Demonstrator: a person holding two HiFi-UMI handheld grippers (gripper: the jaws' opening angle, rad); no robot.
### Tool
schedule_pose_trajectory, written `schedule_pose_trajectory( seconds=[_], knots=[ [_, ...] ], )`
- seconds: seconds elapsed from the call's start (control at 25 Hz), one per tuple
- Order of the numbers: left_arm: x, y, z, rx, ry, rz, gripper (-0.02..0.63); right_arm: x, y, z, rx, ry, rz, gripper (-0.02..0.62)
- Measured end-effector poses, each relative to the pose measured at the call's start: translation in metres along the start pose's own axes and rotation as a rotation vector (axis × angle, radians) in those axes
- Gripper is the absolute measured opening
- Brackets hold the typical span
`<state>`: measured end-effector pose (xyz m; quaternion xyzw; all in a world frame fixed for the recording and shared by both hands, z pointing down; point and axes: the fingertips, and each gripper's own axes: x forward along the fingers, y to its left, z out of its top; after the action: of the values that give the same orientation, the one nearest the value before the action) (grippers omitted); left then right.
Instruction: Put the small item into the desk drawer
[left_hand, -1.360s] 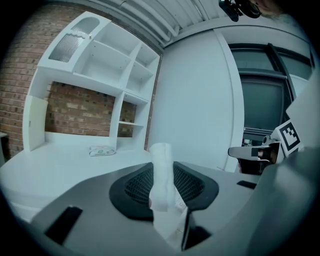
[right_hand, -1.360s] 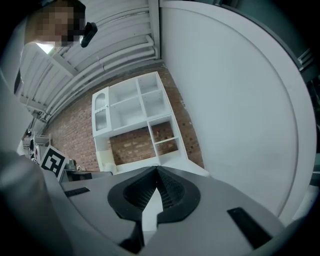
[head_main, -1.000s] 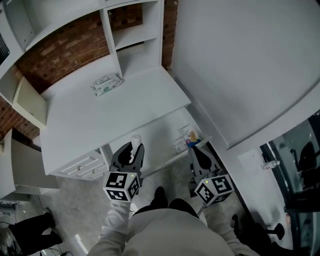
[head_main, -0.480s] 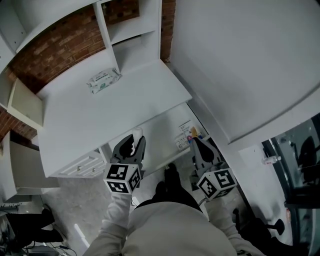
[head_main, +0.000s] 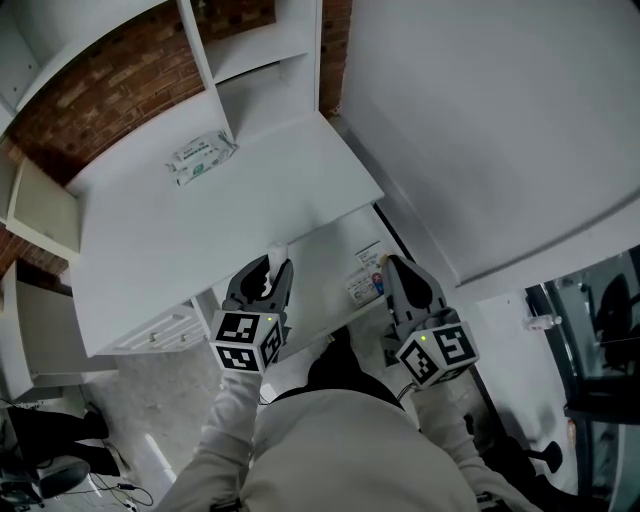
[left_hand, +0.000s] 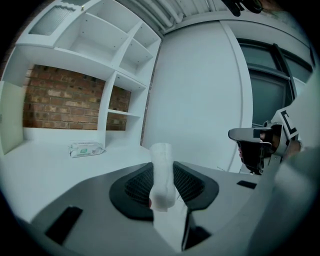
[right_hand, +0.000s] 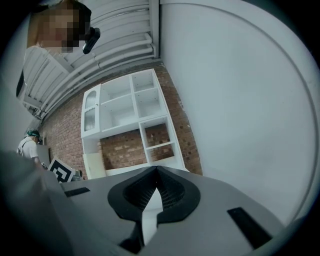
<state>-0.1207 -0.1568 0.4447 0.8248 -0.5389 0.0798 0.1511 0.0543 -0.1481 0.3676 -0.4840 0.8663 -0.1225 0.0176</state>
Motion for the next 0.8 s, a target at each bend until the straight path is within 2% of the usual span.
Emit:
schedule_pose_trajectory(
  seconds=[0.12,0.36,0.8],
  knots=[
    [0.016,0.001,-0.004,0.029,0.026,-0.011,0.133,0.01,-0.009,0.002,0.006,0.001,-0.002,0.028],
    [0.043,0.001,-0.013,0.031,0.071,-0.029,0.133,0.025,-0.021,0.003,0.01,0.013,0.002,0.028],
    [0.083,-0.01,-0.058,0.051,0.219,-0.087,0.133,0.039,-0.046,0.002,0.021,0.032,-0.015,0.028]
  ],
)
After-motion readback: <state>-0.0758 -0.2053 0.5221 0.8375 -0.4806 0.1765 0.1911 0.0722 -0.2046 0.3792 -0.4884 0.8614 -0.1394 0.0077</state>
